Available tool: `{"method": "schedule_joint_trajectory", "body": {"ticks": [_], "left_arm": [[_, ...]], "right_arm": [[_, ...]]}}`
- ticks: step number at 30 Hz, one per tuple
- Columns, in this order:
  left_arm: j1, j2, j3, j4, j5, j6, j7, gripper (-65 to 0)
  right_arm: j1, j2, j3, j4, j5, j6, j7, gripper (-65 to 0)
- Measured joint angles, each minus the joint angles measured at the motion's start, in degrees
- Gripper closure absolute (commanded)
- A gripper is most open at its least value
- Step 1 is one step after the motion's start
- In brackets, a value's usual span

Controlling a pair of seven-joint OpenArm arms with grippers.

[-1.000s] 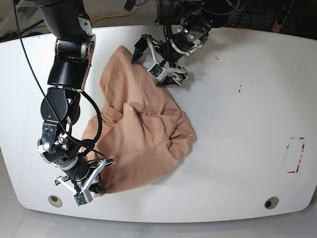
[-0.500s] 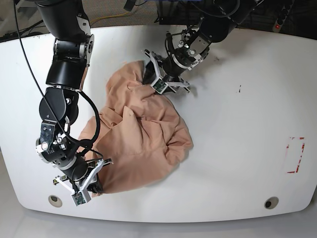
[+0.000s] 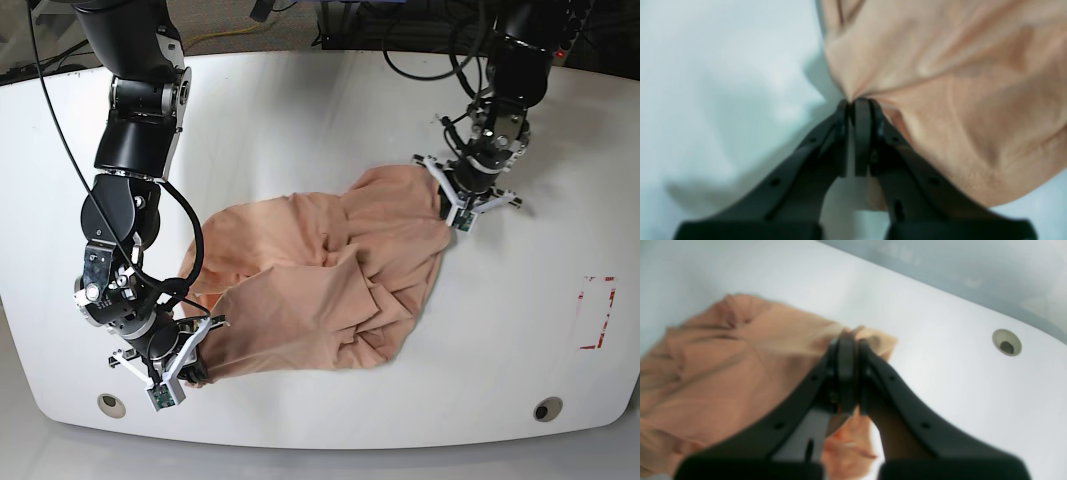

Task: Fold the T-shirt properly
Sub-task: 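Reach the left gripper to the shirt's opposite end and grasp it, then lift the shirt with both grippers and stretch it between them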

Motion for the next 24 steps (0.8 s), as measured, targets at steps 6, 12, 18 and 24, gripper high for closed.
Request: {"method": "schedule_joint_trajectory", "body": {"ticks": [6,12,18,24], "left_arm": [[4.7,-0.6,-10.8,5.4,0.9,-13.1,3.8,-33.8],[7.7,-0.1,-17.0,8.5,1.3,-20.9,4.9,-53.7],[9.4,2.1,-19.8,9.8,1.4,-26.3,5.3,-53.6],[12.3,4.8,-21.6,12.2,-3.8,-32.9,5.8,-53.6]], "right_arm": [[0.0,0.0,0.0,0.0,0.0,0.0,-0.1,0.0],[0.0,0.0,-0.1,0.0,0.0,0.0,-0.1,0.0],[0.0,-0.1,-0.2,0.0,0.1,0.0,-0.1,0.0],[0.0,-0.1,-0.2,0.0,0.0,0.0,-0.2,0.0]]}}
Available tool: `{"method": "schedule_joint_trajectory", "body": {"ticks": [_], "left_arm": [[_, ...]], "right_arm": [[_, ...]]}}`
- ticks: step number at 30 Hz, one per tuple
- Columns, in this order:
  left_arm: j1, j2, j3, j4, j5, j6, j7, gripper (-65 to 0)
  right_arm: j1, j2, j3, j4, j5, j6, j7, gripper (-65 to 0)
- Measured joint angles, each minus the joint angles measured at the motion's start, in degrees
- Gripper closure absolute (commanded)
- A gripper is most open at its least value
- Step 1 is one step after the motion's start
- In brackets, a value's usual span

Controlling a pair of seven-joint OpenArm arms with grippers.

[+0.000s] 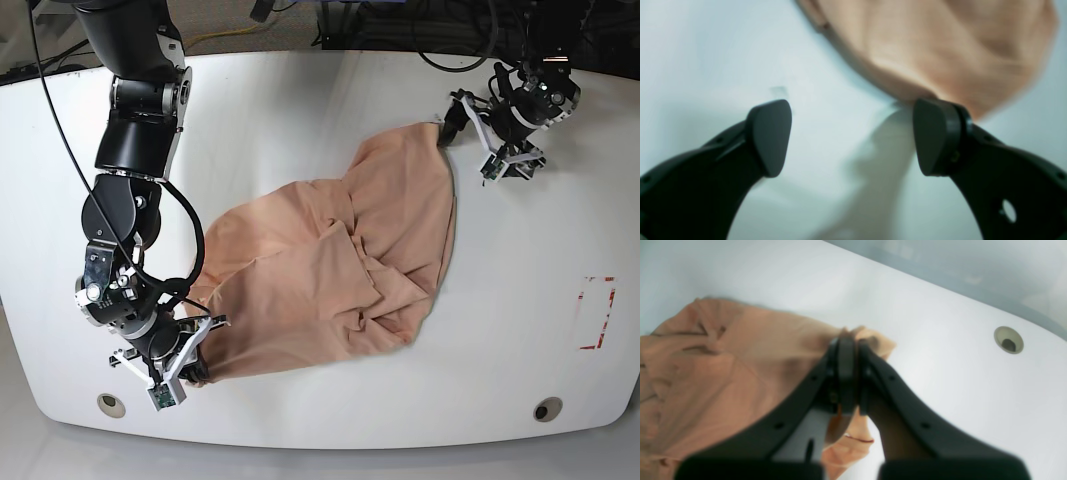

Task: Fold the T-shirt properly
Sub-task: 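Lift the shirt with both grippers and stretch it between them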

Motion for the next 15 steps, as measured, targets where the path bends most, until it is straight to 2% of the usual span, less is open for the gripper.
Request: {"method": "schedule_joint_trajectory", "body": {"ticks": [8,15], "left_arm": [[2.4,0.1,-0.2,1.8,-9.6,0.0,0.6,-53.6],[2.5,-0.4,1.6,2.0,-11.4,0.1,5.5,-53.6]], "right_arm": [[0.0,0.0,0.0,0.0,0.2,0.0,0.1,0.0],[0.0,0.0,0.0,0.0,0.2,0.0,0.1,0.0]]}}
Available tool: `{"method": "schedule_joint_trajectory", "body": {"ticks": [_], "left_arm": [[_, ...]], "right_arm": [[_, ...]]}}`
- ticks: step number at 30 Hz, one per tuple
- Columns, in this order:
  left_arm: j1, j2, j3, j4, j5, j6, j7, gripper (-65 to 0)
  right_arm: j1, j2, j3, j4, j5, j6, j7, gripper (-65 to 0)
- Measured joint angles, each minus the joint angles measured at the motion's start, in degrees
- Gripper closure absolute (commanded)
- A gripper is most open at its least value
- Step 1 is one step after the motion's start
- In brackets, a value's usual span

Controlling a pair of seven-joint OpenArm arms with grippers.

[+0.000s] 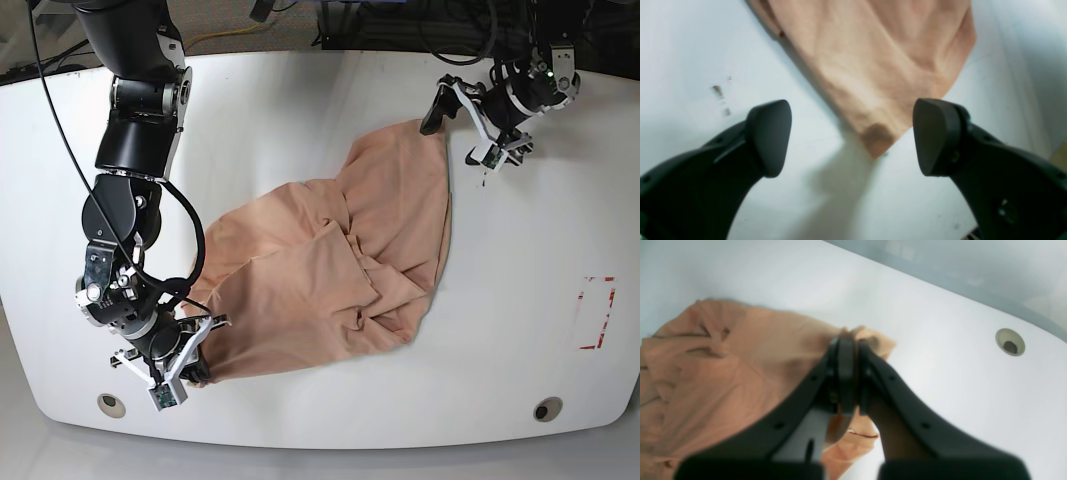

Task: Fold the T-shirt properly
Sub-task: 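Lift the shirt with both grippers and stretch it between them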

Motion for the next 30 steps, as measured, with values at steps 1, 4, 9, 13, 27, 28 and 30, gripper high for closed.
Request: {"method": "schedule_joint_trajectory", "body": {"ticks": [1,4,9,13,27,28,30], "left_arm": [[0.0,0.0,0.5,0.0,0.0,0.0,0.3,-53.6],[0.2,0.3,1.1,-0.5,-0.6,-0.1,0.4,-53.6],[-0.5,-0.2,2.1,-4.8,-1.9,-0.1,-2.2,-53.6],[-1.1,-1.2,4.7,-5.7,-2.3,-0.2,-2.7,-53.6],[-6.4,2.4,5.9,-14.1,2.8,-1.5,-7.2,-1.3],[-6.8,2.8,5.3,-14.6,3.3,-1.6,-7.4,-0.7],[-6.9,4.0,2.8,-15.7,3.5,-2.7,-7.8,0.0]], "right_arm": [[0.0,0.0,0.0,0.0,0.0,0.0,0.0,0.0],[0.0,0.0,0.0,0.0,0.0,0.0,0.0,0.0],[0.0,0.0,0.1,0.0,0.1,0.0,0.0,0.0],[-0.4,0.0,0.0,0.0,0.5,0.0,0.2,0.0],[-1.3,0.0,0.1,0.0,0.6,-0.2,0.1,0.0],[-1.3,0.0,0.1,0.0,0.7,0.0,0.1,0.0],[-1.3,0.0,0.1,0.0,0.9,0.0,0.1,0.0]]}}
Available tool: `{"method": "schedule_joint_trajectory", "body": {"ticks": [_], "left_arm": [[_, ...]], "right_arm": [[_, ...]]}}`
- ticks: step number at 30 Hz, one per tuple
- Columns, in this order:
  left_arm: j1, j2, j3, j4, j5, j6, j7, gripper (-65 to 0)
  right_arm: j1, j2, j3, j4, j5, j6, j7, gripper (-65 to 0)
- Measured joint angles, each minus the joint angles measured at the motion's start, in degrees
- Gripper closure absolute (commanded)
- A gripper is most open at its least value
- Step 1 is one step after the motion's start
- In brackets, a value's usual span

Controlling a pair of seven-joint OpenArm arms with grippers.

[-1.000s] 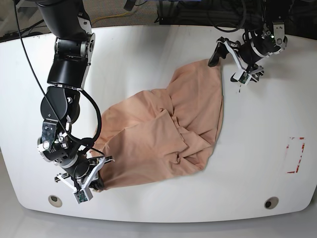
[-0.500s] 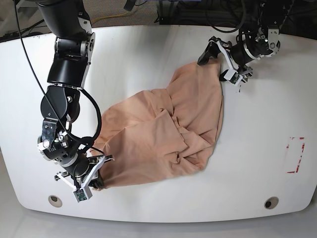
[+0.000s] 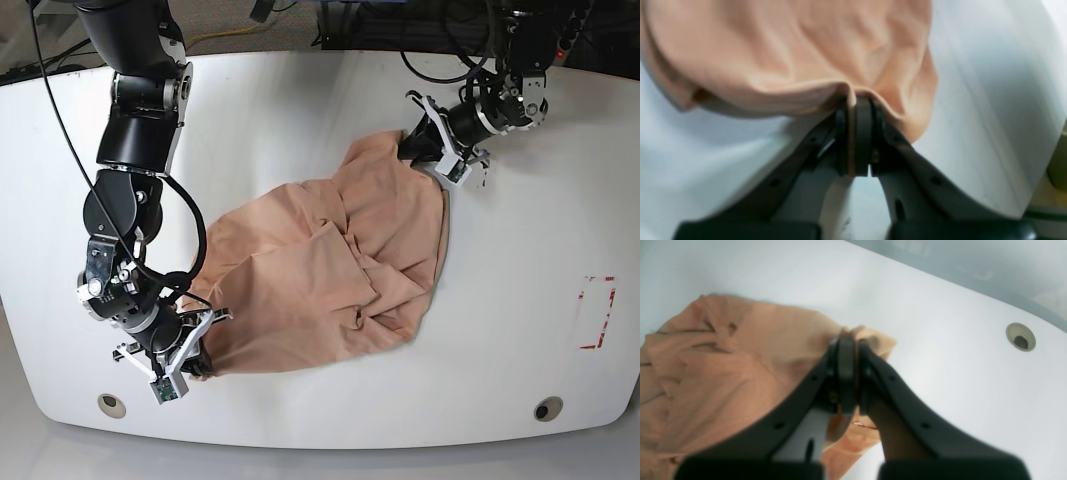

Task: Fold the T-shirt properly
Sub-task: 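Lift the shirt with both grippers and stretch it between them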

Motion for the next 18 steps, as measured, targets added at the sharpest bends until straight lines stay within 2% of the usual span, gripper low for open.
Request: {"method": "schedule_joint_trajectory", "body": {"ticks": [3,6,10,14,18], "left_arm": [[-0.1,0.9,-3.7,-0.3,0.1,-0.3,-0.7,0.0],[-1.9,1.0,-6.8,0.8,4.3,-0.3,0.9,0.0],[-4.5,0.5,-9.3,4.2,12.5,6.8,4.6,-0.1],[-7.0,0.3,-9.1,6.9,19.1,8.8,8.5,-0.1],[-10.4,0.6,-9.0,9.4,25.2,11.3,9.0,-0.1]], "right_arm": [[-0.2,0.0,0.1,1.0,-0.7,0.0,-0.3,0.0],[-0.1,0.0,0.0,3.8,-0.9,0.0,-0.2,0.0],[1.0,0.5,0.1,5.5,-0.6,0.0,0.0,0.0],[3.1,1.7,0.0,5.2,-0.9,0.0,-0.5,0.0],[8.0,2.2,0.0,2.1,-1.0,0.0,-0.4,0.0]]}}
